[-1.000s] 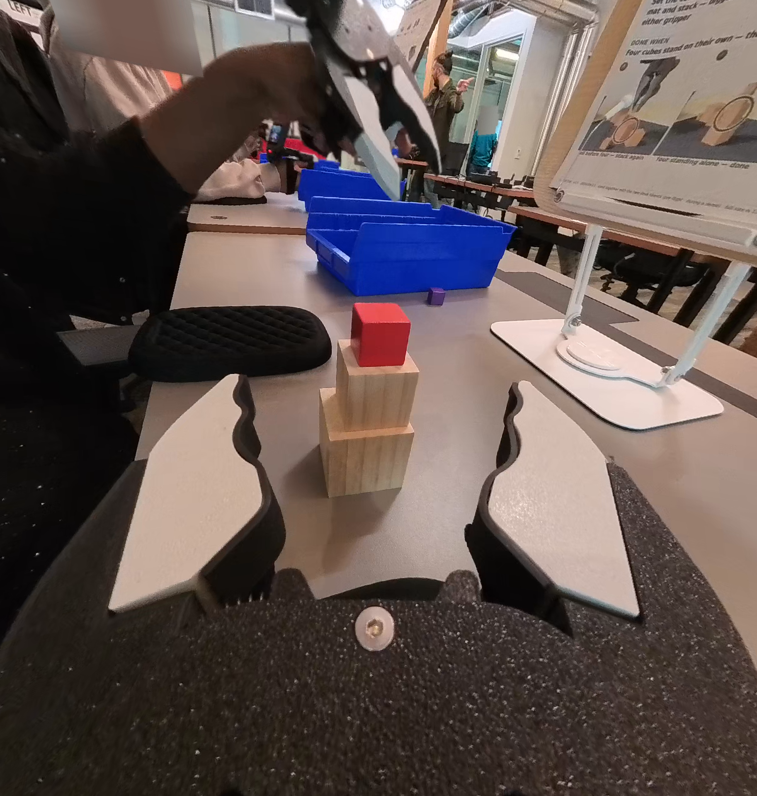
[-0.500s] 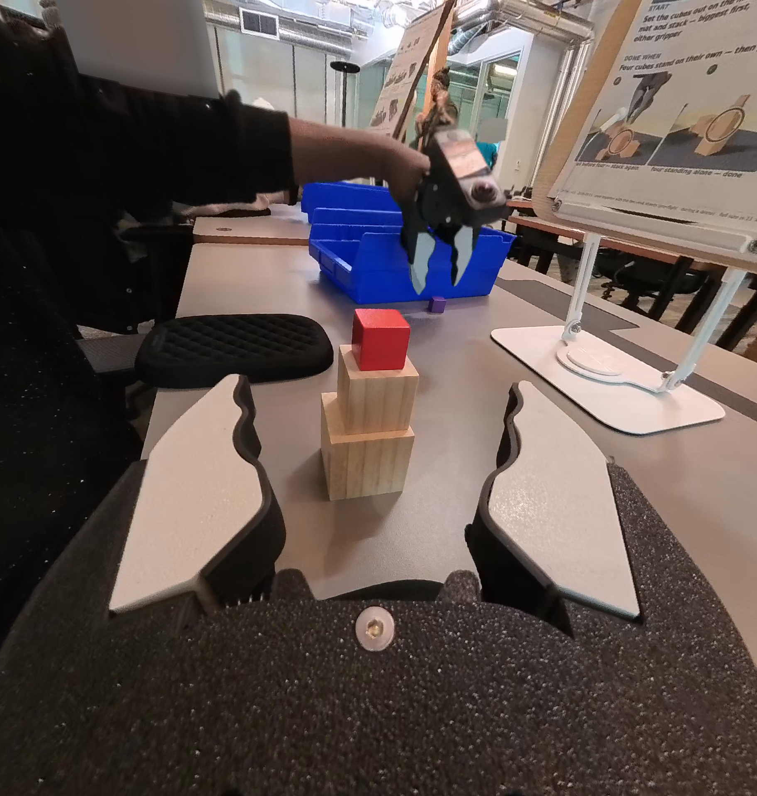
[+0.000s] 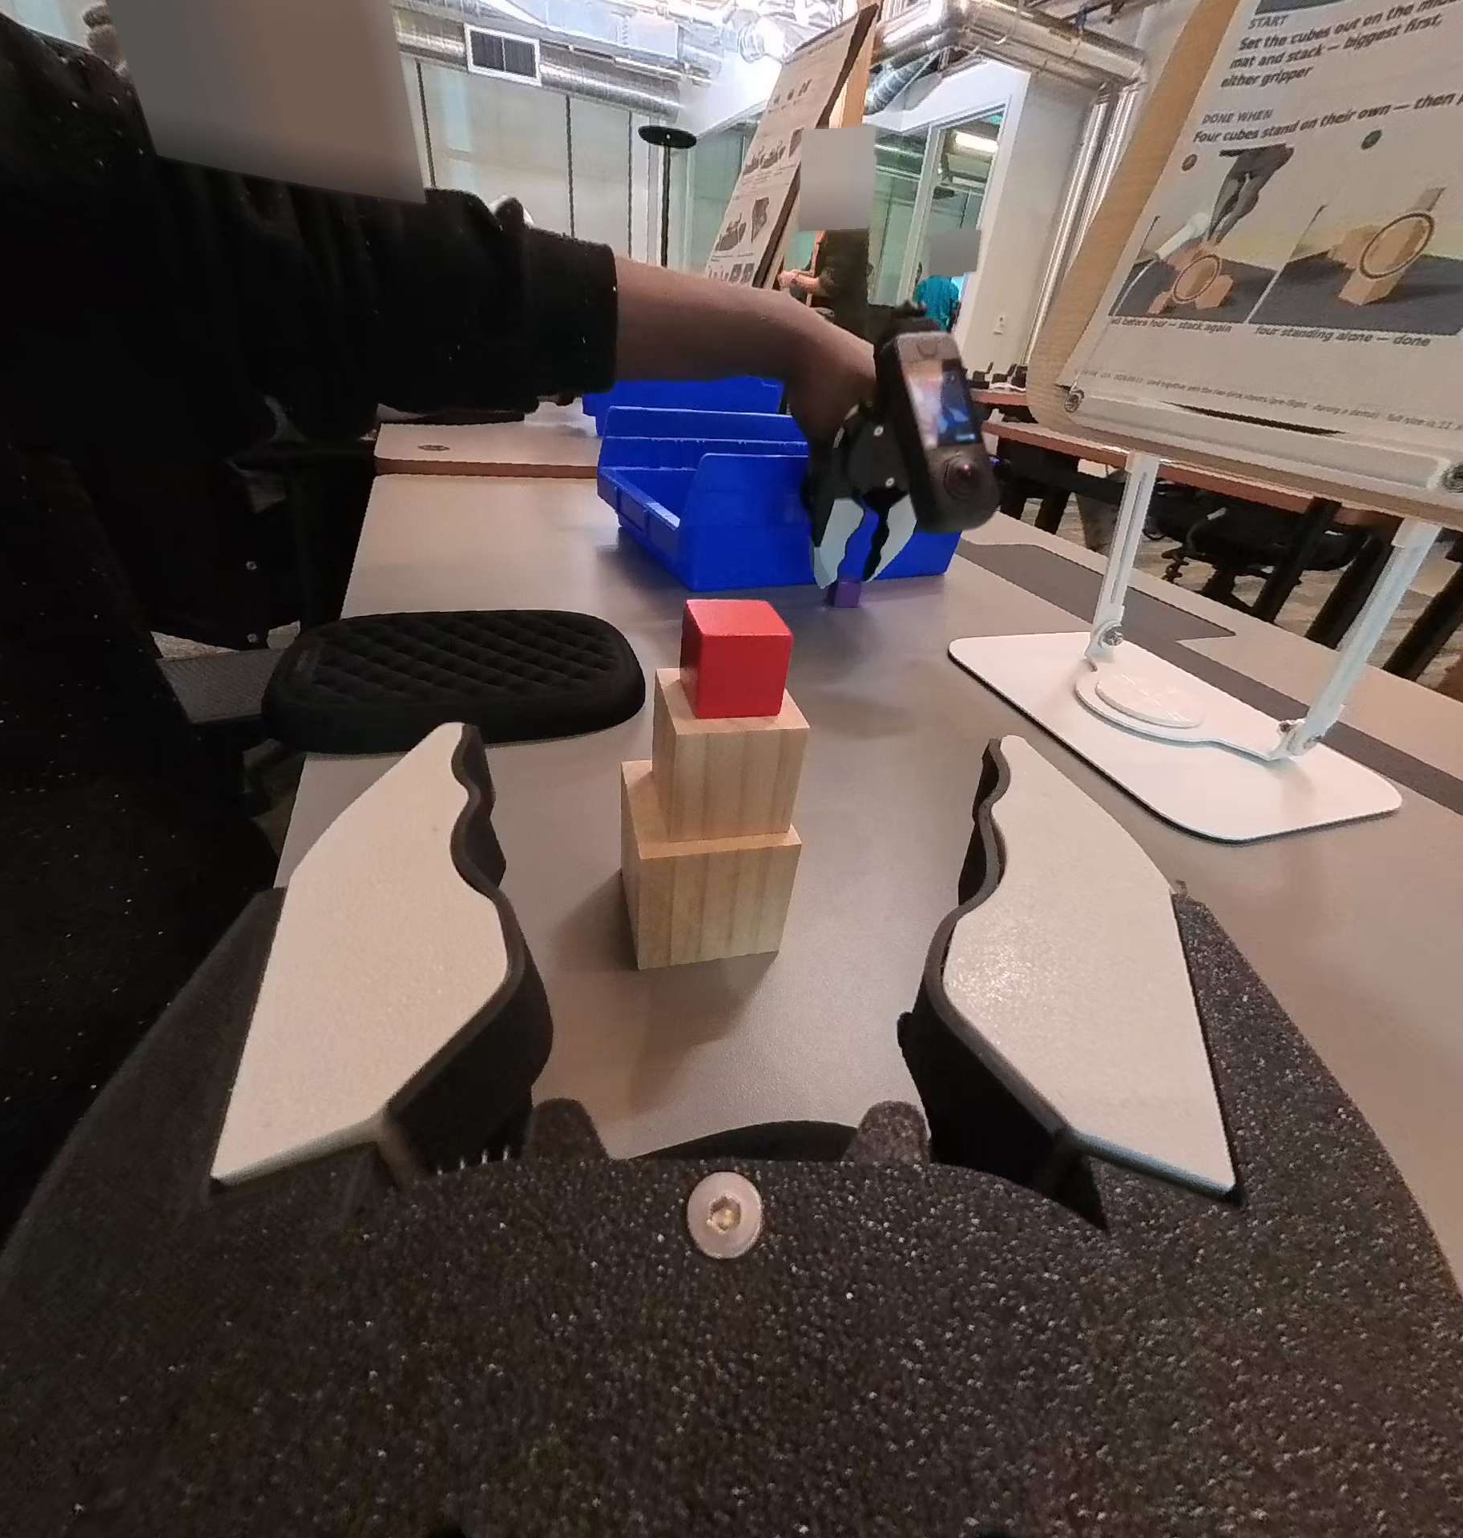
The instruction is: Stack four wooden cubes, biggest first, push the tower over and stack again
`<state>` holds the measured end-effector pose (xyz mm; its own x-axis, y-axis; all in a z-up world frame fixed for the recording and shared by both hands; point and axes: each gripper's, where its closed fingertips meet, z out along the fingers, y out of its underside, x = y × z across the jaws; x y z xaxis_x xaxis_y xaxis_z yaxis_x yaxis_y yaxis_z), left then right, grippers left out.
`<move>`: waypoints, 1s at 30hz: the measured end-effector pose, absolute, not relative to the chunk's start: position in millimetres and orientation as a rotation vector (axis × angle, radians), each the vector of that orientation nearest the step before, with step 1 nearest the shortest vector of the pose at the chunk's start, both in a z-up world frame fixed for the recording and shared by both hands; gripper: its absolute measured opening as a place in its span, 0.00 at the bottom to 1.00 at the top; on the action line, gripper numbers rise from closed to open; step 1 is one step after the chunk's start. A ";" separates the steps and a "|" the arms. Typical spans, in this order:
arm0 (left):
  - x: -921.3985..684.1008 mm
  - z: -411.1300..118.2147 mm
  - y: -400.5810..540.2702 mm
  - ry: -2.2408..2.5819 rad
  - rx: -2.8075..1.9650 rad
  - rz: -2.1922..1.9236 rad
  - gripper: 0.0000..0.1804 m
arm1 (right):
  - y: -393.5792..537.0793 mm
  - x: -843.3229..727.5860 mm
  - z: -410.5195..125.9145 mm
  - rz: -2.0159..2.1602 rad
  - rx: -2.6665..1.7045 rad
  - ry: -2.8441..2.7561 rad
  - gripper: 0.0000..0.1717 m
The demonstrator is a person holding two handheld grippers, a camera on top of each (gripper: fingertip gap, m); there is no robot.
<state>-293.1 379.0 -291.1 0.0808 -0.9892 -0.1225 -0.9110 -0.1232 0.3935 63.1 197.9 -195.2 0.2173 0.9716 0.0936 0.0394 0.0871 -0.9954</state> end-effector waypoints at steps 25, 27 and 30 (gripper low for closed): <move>-113.6 -175.2 236.1 -2.033 2.120 -0.165 0.12 | 198.5 61.0 -198.3 0.943 -1.279 -1.124 0.63; -86.2 -173.0 222.2 -2.104 2.046 -0.183 0.12 | 199.0 61.4 -197.9 0.947 -1.280 -1.118 0.63; -51.6 -171.8 210.0 -2.185 1.977 -0.224 0.12 | 199.0 62.1 -197.2 0.949 -1.276 -1.113 0.63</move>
<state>-51.6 210.0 -171.8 -0.0951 -0.9948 0.0366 -0.9667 0.1011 0.2351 62.1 199.0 -197.2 0.2264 0.9692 0.0966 0.0577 0.0856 -0.9947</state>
